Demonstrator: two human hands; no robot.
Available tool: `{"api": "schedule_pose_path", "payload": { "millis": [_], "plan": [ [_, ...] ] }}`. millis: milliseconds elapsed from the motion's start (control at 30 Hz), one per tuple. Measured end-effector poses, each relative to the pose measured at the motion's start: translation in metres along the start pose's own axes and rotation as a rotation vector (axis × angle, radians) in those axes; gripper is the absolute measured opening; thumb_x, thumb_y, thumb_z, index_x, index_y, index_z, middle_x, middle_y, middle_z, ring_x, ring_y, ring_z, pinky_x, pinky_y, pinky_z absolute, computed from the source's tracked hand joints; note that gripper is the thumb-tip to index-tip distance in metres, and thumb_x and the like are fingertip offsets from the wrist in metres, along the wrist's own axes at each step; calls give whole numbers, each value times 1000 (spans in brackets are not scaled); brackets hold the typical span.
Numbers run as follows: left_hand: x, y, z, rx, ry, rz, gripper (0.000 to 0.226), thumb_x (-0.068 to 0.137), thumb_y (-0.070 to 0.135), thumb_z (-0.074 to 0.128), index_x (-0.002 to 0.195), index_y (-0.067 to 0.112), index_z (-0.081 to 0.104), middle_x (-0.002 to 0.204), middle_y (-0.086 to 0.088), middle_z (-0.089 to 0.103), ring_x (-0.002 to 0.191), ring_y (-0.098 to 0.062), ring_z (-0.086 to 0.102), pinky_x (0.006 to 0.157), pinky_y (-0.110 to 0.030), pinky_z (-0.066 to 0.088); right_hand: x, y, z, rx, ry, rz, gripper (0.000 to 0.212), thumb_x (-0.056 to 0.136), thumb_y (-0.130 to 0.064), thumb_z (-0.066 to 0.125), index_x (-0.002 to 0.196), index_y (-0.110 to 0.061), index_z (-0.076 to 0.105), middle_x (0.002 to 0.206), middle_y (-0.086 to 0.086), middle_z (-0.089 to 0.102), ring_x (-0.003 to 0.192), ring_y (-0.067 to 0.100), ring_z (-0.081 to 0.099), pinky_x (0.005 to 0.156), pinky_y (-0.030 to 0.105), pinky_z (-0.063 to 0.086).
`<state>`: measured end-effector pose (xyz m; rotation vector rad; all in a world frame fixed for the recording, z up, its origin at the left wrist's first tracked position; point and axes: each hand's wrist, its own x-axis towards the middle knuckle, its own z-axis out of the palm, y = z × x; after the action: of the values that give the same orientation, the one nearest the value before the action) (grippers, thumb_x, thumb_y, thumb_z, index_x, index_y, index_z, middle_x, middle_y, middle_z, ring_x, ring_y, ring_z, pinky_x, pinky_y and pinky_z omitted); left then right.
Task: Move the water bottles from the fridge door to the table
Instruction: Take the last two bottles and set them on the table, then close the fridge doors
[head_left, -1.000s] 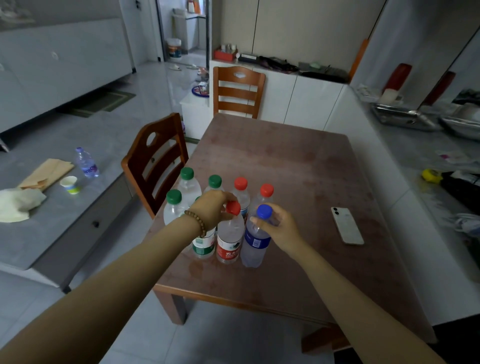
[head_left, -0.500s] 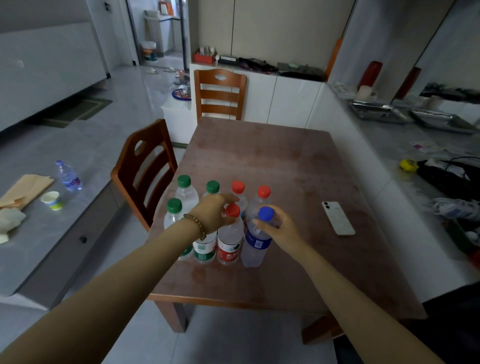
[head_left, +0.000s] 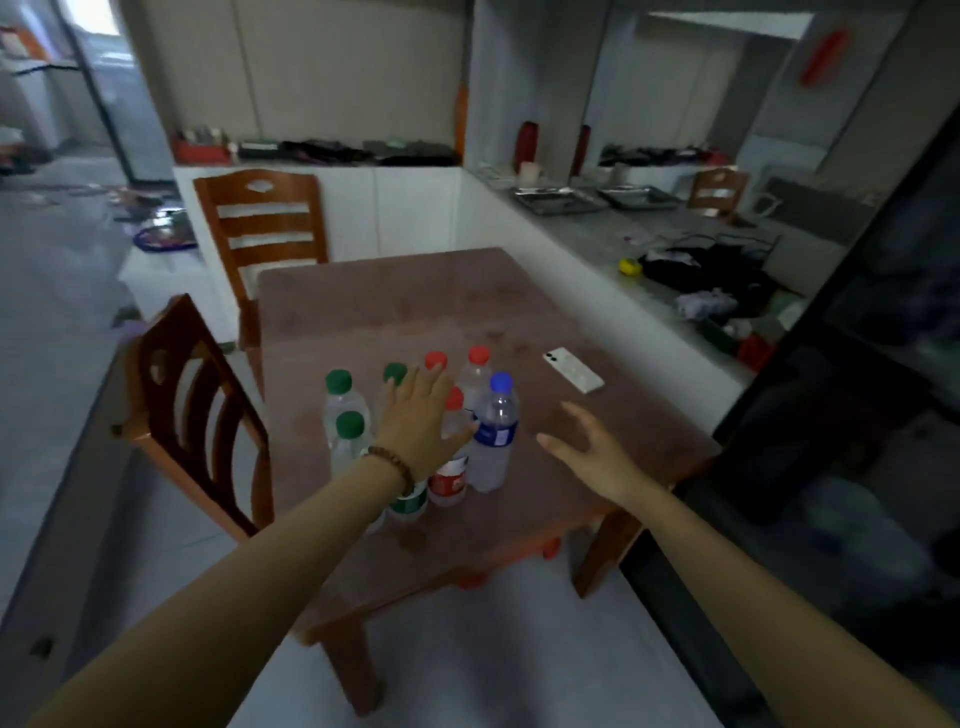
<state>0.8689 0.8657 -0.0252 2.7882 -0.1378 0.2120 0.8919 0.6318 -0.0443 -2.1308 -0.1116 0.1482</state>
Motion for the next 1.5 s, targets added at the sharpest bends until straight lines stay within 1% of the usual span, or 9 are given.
{"api": "schedule_pose_path", "payload": {
  "millis": [67,167,300,567,933,1100,1200,1367,1500],
  "plan": [
    [-22,7,-8,-39,-47,80,87,79,66,36,147,17,15,158,-6,9,145,-27,3,117,-47,4,-44,-4,-5,5,70,43,72,82,-40,67,143,-20,33,149,2,34,137,17,34,111,29,29],
    [-55,23,-18,-102,-122,182,101,65,75,25,148,20,14,157,-6,13,145,-29,6,116,-48,8,-115,-5,-11,-25,113,111,84,75,-56,67,144,-24,31,149,0,32,138,17,33,114,32,27],
    [-101,71,-30,-43,-195,296,80,86,62,39,149,21,11,158,-3,6,145,-24,0,117,-46,2,-213,-12,-25,-132,228,132,75,85,-43,63,146,-19,27,149,0,31,140,17,28,112,28,25],
    [-234,191,-56,17,-226,624,76,88,64,28,149,23,10,158,0,3,145,-24,0,117,-49,2,-434,-33,-67,-381,492,231,82,83,-55,59,148,-24,21,158,-1,16,146,18,14,117,35,19],
    [-452,370,-102,-101,-309,1029,72,90,63,20,149,25,6,158,-1,3,145,-22,0,117,-47,1,-748,-90,-96,-603,829,366,75,83,-53,59,145,-29,24,157,-7,19,143,14,21,114,32,25],
    [-511,438,-131,-303,-268,1250,69,91,61,20,147,32,-8,158,0,-3,145,-21,-1,117,-48,0,-832,-107,-94,-768,918,374,70,84,-50,59,144,-32,27,156,-9,20,142,13,22,115,33,24],
    [-536,475,-141,-373,-221,1384,71,87,65,16,140,40,-24,158,-1,-12,145,-21,-4,116,-48,-2,-874,-112,-104,-812,1110,348,67,83,-51,59,141,-30,33,152,-11,25,139,12,28,113,37,31],
    [-562,515,-148,-701,-331,1478,71,75,78,6,129,53,-32,150,12,-29,142,-11,-11,116,-49,2,-902,-113,-130,-764,1184,372,76,84,-58,53,146,-40,14,159,-16,0,146,7,6,117,36,19],
    [-568,520,-140,-861,-390,1473,75,71,82,10,127,56,-32,148,21,-23,137,-3,-2,113,-44,10,-892,-105,-140,-628,1187,390,80,83,-64,47,146,-44,3,156,-23,-7,146,4,2,117,34,16]
  ]
}}
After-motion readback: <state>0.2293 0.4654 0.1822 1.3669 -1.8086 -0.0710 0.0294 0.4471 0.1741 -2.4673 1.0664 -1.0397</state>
